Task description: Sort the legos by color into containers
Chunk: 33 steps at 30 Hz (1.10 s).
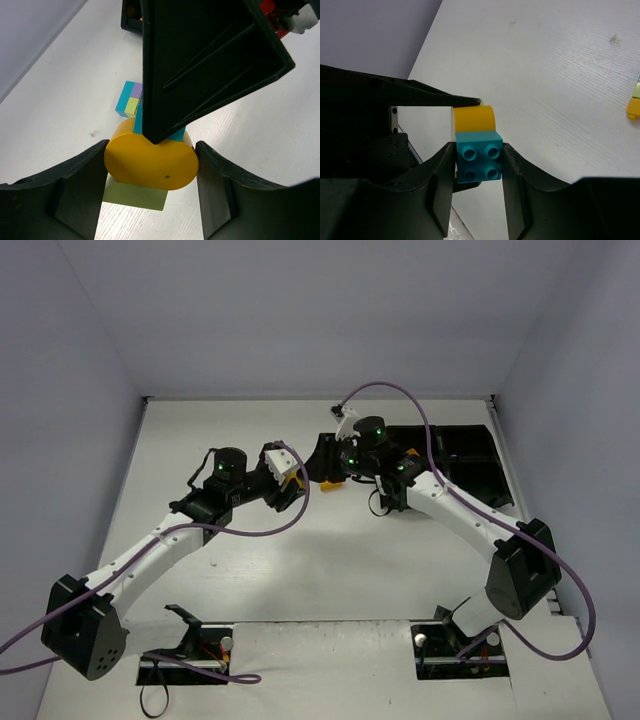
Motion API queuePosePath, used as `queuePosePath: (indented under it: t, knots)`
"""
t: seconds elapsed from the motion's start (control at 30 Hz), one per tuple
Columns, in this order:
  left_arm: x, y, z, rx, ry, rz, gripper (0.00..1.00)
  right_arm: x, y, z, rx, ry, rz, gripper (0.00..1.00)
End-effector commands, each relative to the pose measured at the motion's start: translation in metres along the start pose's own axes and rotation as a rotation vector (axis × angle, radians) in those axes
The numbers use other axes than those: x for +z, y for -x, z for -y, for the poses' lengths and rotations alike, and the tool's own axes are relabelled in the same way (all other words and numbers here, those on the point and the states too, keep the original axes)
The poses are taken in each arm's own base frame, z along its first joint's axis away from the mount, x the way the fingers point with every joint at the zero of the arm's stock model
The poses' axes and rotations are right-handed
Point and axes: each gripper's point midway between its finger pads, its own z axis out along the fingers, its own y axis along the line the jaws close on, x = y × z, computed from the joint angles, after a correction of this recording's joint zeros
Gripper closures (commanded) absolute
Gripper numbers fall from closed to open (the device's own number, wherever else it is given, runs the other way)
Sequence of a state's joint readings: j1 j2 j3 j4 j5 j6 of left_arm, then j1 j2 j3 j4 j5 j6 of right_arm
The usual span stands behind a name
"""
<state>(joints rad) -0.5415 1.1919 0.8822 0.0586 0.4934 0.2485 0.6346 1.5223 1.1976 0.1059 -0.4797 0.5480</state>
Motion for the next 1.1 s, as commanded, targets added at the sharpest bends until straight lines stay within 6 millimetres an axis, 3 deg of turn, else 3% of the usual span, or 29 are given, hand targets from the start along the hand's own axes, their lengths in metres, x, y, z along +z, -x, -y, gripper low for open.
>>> queuePosePath:
  t: [0.0,0.23,0.57,0.63,0.67,0.7,0.77,0.8,0.9,0.93,1.07]
  knots:
    - [0.003,0.017,-0.006,0.001,0.021,0.059,1.0,-0.018,0.039,-0.026,-0.072,0.075,0.115,1.0]
    - [0.014,-0.018,-0.005,-0.078,0.018,-0.029,1.0,-0.049,0.062,-0.015,-0.097,0.051,0.169,1.0]
    - [0.019,-0.018,-0.012,-0.081,0.038,-0.029,1.0,-0.104,0.092,0.059,-0.11,-0.177,0.261,1.0]
    - [0.018,-0.01,-0.016,-0.1,0.06,-0.008,1.0,-0.129,0.101,0.102,-0.108,-0.381,0.309,1.0]
    - [0.017,-0.006,-0.018,-0.112,0.072,0.0,1.0,-0.141,0.094,0.124,-0.08,-0.488,0.304,1.0]
    - [0.016,0.002,-0.024,-0.143,0.103,0.014,1.0,-0.169,0.101,0.161,-0.045,-0.681,0.364,1.0]
    - [0.013,0.013,-0.028,-0.184,0.13,0.04,1.0,-0.202,0.092,0.199,0.021,-0.876,0.39,1.0]
    - [0.013,0.022,-0.03,-0.208,0.135,0.06,1.0,-0.228,0.082,0.228,0.073,-1.001,0.413,1.0]
    - [0.009,0.041,-0.032,-0.322,0.156,0.105,1.0,-0.255,0.057,0.266,0.185,-1.134,0.422,1.0]
    - [0.004,0.049,-0.035,-0.334,0.175,0.126,1.0,-0.275,0.053,0.282,0.234,-1.197,0.447,1.0]
    - [-0.011,0.072,-0.045,-0.404,0.246,0.207,1.0,-0.286,0.034,0.32,0.367,-1.259,0.464,1.0]
